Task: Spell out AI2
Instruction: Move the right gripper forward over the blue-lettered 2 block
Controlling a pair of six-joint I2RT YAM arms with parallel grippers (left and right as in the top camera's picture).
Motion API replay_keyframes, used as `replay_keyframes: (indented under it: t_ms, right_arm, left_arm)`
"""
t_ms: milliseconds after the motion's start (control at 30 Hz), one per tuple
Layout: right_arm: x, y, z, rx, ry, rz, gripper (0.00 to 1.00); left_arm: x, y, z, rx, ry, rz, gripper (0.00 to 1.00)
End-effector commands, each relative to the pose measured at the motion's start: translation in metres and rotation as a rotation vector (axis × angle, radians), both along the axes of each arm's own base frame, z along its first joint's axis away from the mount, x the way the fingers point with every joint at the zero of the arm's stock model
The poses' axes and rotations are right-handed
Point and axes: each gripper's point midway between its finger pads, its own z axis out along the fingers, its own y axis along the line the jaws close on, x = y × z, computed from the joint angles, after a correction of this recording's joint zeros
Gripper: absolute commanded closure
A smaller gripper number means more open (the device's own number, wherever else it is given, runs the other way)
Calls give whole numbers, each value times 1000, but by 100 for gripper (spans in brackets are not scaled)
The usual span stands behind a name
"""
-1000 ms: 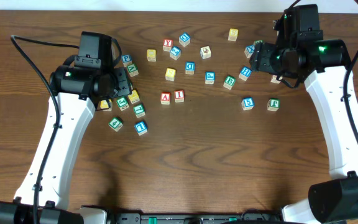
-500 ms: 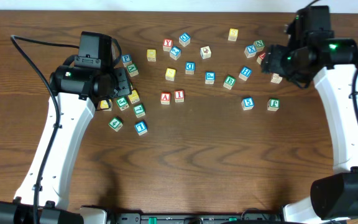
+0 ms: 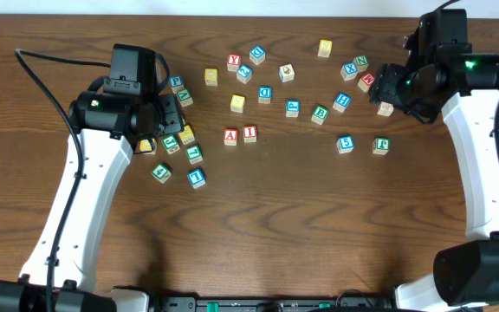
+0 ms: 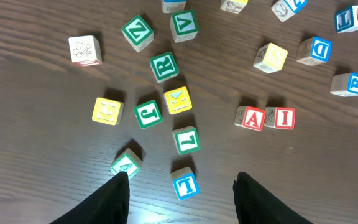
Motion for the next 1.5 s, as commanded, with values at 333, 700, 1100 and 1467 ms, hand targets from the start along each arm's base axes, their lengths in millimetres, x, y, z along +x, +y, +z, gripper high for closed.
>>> replay_keyframes:
  t_ms: [333, 700, 1100, 1467]
  right_arm:
    - [22, 27, 13, 13, -100, 62, 30]
    - [49, 52, 5, 38, -159, 114, 37]
    - [95, 129, -17, 25, -198, 312, 42]
    - [149, 210, -9, -27, -301, 537, 38]
  left_arm:
    - [-2, 1, 0, -4, 9, 3, 46]
    - [-1, 1, 0, -5, 5, 3, 46]
    - [-1, 1, 0, -5, 3, 3, 46]
    - [0, 1, 1, -6, -1, 4, 46]
